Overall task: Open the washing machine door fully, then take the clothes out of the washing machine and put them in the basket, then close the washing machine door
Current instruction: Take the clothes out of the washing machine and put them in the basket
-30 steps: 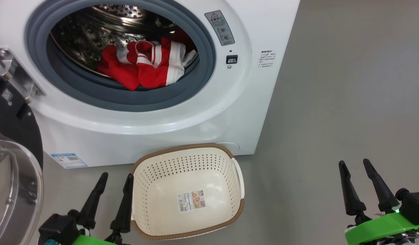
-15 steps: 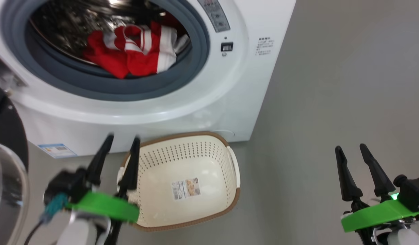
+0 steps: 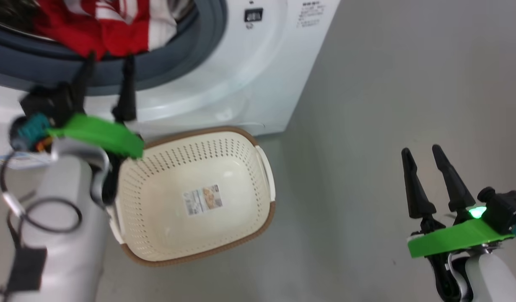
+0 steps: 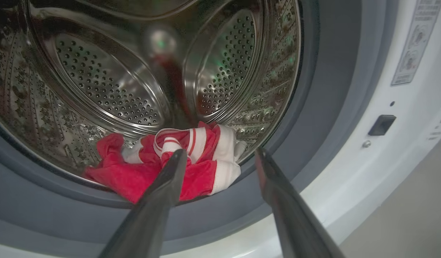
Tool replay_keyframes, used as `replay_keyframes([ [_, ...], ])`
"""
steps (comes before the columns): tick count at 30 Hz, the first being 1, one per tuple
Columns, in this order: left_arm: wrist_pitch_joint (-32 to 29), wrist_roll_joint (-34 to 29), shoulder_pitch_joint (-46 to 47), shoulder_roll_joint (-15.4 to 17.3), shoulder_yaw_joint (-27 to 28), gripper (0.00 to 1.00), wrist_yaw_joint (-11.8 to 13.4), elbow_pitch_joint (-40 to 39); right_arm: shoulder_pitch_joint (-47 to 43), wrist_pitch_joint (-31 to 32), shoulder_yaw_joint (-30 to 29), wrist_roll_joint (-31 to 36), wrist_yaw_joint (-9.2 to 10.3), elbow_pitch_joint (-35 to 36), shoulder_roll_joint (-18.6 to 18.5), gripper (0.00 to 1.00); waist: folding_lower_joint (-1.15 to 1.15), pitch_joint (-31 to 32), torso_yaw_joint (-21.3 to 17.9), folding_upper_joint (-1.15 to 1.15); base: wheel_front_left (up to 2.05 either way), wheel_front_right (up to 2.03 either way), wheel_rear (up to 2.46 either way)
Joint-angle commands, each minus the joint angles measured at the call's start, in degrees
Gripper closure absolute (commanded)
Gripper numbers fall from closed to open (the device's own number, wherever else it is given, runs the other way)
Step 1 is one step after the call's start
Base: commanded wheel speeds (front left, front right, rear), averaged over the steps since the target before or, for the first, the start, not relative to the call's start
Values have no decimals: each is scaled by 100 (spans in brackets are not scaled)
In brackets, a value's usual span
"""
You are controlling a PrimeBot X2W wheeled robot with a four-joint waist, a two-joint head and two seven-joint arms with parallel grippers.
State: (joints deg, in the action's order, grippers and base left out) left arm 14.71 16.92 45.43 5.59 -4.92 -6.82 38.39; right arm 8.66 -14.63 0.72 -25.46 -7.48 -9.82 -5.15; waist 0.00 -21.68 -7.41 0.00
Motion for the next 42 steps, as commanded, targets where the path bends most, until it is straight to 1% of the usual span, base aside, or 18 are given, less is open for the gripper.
replay_keyframes([
  [1, 29, -102, 243, 177, 187, 0, 57, 9, 131, -37, 127, -98, -1, 152, -27, 0, 0, -414, -305, 0, 0, 0, 0],
  [5, 29, -224, 908, 253, 287, 0, 163, 616, 292, -37, 164, -136, -1, 163, 26, 0, 0, -698, -437, 0, 0, 0, 0],
  [8, 29, -284, 1339, 324, 317, 0, 188, 1055, 405, -37, 200, -165, -1, 162, 63, 0, 0, -878, -529, 0, 0, 0, 0],
  [13, 29, -389, 1985, 463, 367, 0, 368, 1632, 588, -37, 271, -201, -1, 192, 112, 0, 0, -1159, -665, 0, 0, 0, 0],
  [14, 29, -460, 2216, 527, 371, 0, 512, 1814, 651, -37, 303, -218, -1, 202, 128, 0, 0, -1264, -712, 0, 0, 0, 0],
  [17, 29, -548, 2538, 604, 367, 0, 686, 2026, 722, -37, 353, -235, -1, 224, 150, 0, 0, -1400, -774, 0, 0, 0, 0],
  [23, 29, -678, 3072, 806, 316, 0, 805, 2433, 838, -37, 470, -277, -1, 248, 190, 0, 0, -1598, -946, 0, 0, 0, 0],
  [28, 3, -750, 3381, 863, 252, 0, 1011, 2925, 888, -37, 494, -307, -1, 273, 211, 0, 0, -1689, -1028, 0, 0, 0, 0],
  [34, -214, -863, 3656, 981, 85, 0, 1083, 3321, 916, -37, 523, -332, -1, 284, 223, 0, 0, -1727, -1077, 0, 0, 0, 0],
  [41, -476, -915, 3740, 976, -61, 0, 1062, 3458, 942, -37, 545, -414, -1, 313, 225, 0, 0, -1698, -1059, 0, 0, 0, 0],
  [42, -505, -917, 3746, 975, -79, 51, 1060, 3470, 949, -37, 547, -417, -1, 321, 226, 0, 0, -1693, -1055, 0, 0, 0, 0],
])
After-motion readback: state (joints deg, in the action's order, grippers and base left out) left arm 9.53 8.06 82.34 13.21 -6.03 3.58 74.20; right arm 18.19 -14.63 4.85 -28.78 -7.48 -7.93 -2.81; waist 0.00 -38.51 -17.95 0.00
